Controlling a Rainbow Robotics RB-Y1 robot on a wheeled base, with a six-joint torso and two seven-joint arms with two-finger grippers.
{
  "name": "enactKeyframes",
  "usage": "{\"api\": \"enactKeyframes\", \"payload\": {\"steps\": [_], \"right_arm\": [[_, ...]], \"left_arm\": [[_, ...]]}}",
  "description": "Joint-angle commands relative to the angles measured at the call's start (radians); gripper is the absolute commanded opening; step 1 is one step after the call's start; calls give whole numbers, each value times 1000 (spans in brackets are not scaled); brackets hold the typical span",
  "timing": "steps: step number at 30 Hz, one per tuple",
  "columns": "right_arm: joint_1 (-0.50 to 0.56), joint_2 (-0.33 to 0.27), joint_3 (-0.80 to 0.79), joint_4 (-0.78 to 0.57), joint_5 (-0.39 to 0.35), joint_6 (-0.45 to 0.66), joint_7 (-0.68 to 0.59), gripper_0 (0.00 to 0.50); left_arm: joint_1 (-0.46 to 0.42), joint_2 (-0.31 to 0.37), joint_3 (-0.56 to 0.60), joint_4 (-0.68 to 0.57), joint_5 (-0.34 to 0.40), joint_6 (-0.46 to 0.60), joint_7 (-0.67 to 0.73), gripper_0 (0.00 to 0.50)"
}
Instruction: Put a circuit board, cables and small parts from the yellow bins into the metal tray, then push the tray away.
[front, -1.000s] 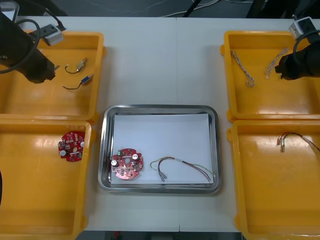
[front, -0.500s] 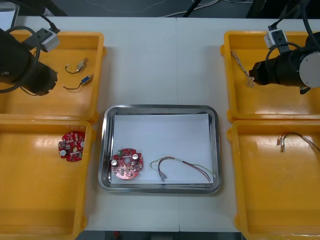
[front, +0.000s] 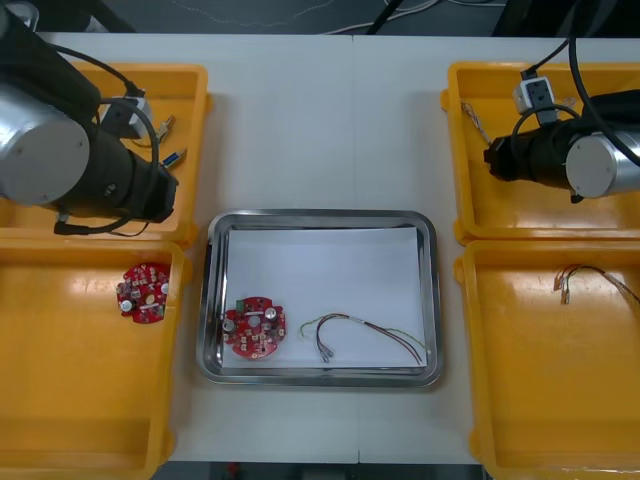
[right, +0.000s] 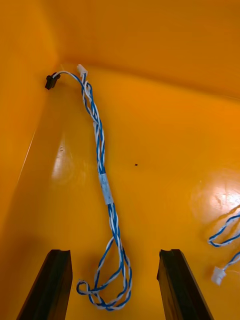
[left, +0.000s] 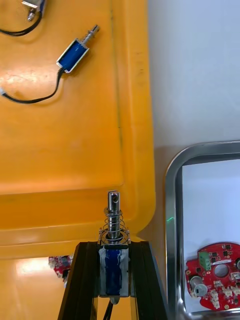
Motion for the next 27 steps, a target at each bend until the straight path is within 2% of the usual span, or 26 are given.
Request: {"api": "enactKeyframes", "payload": {"steps": [1,11,12,14,15,16,18,23,27], "right_arm": [[-36,20,24,23,11,-40,-22,500],[-36,24,38,38,14,-41,-19,500],[-36,24,41,38,15,-41,-17,414],[-36,24,44,38,15,-41,-19,210],[-34,24,45,38,12,-41,-19,72],[-36,24,44,38,12,-41,-17,31],[-36,24,44,38,11,-41,-17,0],[-51,18,45,38,9,-40,-8,0],[-79,-5,45,27,12,30,4,0]], "left_arm": [[10,16,-97,-39,-55,-79,14,0],[10,7,-238,-37,-135,-151,172,0],[10,6,-254,-37,-140,-161,195,0],[10,4,-266,-37,-140,-168,217,0],[10,2,-275,-37,-140,-174,237,0],[10,1,-286,-37,-140,-182,258,0],[10,-1,-303,-37,-146,-193,289,0],[10,-2,-346,-37,-166,-216,375,0],[10,-2,-390,-37,-199,-237,436,0]]}}
